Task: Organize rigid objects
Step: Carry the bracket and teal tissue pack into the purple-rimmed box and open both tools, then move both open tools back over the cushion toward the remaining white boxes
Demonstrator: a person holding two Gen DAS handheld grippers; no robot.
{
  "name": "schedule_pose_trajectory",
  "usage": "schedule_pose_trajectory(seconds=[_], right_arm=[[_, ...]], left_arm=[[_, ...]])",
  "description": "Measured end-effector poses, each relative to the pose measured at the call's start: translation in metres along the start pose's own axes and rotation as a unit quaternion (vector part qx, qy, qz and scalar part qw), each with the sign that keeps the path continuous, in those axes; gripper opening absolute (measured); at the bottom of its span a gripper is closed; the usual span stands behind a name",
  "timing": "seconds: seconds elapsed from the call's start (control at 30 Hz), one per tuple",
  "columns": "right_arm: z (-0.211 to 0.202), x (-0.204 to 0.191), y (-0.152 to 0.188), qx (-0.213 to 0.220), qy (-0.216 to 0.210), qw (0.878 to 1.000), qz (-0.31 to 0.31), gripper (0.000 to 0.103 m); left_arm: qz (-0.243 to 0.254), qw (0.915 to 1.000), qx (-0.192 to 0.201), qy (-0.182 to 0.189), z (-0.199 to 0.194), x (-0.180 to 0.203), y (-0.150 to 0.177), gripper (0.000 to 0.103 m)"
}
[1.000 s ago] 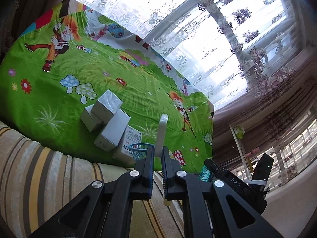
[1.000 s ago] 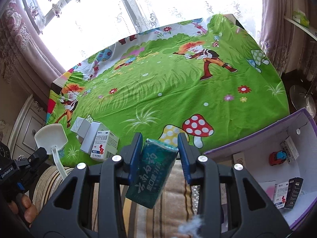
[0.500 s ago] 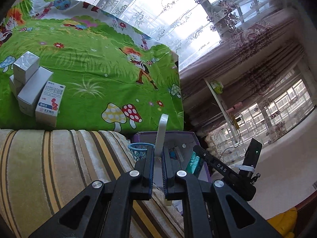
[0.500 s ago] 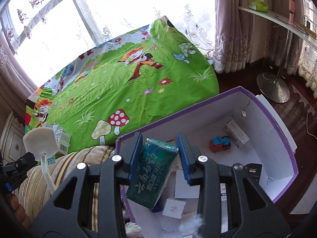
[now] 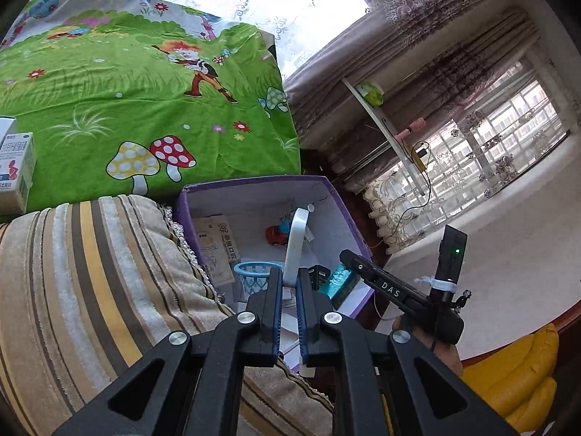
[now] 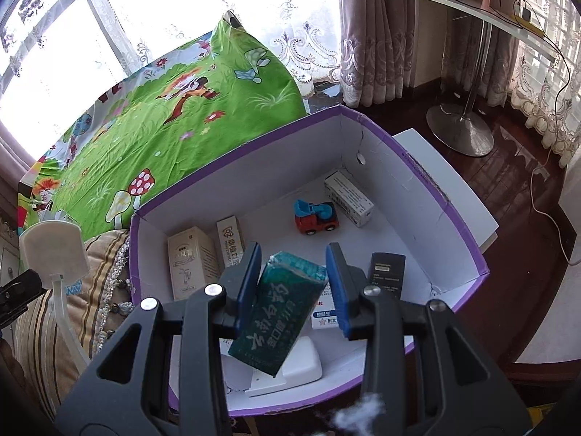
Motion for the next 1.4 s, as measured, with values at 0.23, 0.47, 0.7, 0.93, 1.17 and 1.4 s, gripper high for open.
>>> schedule_pose_trajectory(seconds=[0.23,0.47,0.7,0.93,1.17,1.4], right_arm=[[0.002,0.014,0.005,-0.009,0.012,1.0,0.007,0.041],[-0.002,0.013,0.0,-0.002,0.009,1.0,0.008,0.043],[-0.001,0.005,0.0,-0.002,0.007,1.0,-0.003,0.043],[-0.004,-0.002,-0.003,-0.001,-0.01,1.0,0.001,0.062],[-0.005,-0.018,-0.002,-0.004,-0.017,1.0,-0.015,0.065],[-0.005,-0.047,-0.003,-0.007,-0.031,0.999,-0.039,0.067]], left_arm=[[0.006,0.9993,-0.036,0.01,0.013,0.008,0.012,0.01],[-0.011,0.999,-0.043,0.007,0.014,0.001,0.015,0.036],[-0.006,0.9992,-0.039,0.005,0.013,0.002,0.015,0.038],[-0.009,0.9992,-0.038,0.005,0.012,0.0,0.015,0.038],[-0.011,0.9994,-0.032,0.005,0.007,-0.003,0.013,0.039],[-0.029,0.9995,0.002,-0.007,-0.014,-0.02,0.002,0.051]])
Point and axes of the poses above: each gripper's, at about its wrist camera, not at the fingertips, and z roughly the way its jaws point, x to its right, y to its underside, the point moved 9 cm from there along z, roughly the way its jaws point, and after that the axes turned 5 degrees about z, right-handed, at the moved point
